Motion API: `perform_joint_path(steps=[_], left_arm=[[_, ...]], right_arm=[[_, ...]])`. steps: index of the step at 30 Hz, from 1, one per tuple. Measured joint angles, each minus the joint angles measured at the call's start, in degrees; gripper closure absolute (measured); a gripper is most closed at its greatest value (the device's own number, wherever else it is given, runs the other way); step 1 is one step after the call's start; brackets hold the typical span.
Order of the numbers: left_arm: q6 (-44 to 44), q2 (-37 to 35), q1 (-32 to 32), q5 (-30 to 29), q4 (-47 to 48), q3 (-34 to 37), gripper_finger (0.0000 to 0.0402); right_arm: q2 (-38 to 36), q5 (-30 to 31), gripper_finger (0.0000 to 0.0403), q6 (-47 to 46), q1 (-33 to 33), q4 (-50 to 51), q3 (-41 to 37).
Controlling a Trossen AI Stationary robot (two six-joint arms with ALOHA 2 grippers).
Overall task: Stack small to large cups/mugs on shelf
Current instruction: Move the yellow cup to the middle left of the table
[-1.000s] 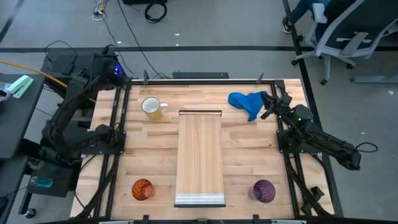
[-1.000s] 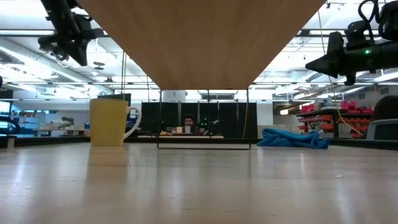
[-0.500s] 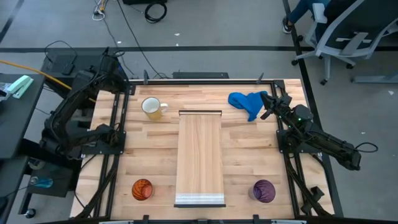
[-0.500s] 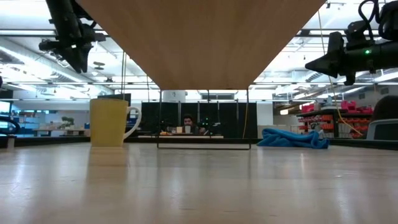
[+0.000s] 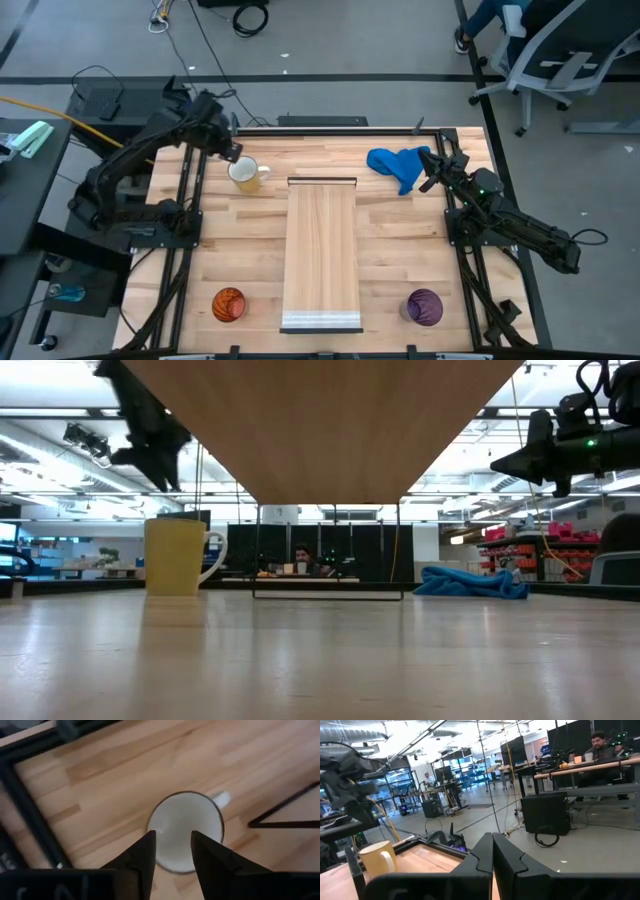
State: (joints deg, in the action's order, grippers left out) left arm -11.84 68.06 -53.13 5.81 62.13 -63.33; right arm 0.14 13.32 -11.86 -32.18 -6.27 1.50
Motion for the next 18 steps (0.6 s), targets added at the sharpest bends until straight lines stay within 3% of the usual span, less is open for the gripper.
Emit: perform_joint_path(steps=[9,18], left_arm=[[-0.3,10.3,-0.1,-2.5,2.7,0.0,0.0233],[1.9,11.8,-0.9,-4.8,2.5,0.0,0.021]], right_arm=[[0.0,-0.6,0.0393,0.3,0.0,0.9,0.0],[0.0,-0.6,0.0393,0.4,0.0,1.9,0.0]])
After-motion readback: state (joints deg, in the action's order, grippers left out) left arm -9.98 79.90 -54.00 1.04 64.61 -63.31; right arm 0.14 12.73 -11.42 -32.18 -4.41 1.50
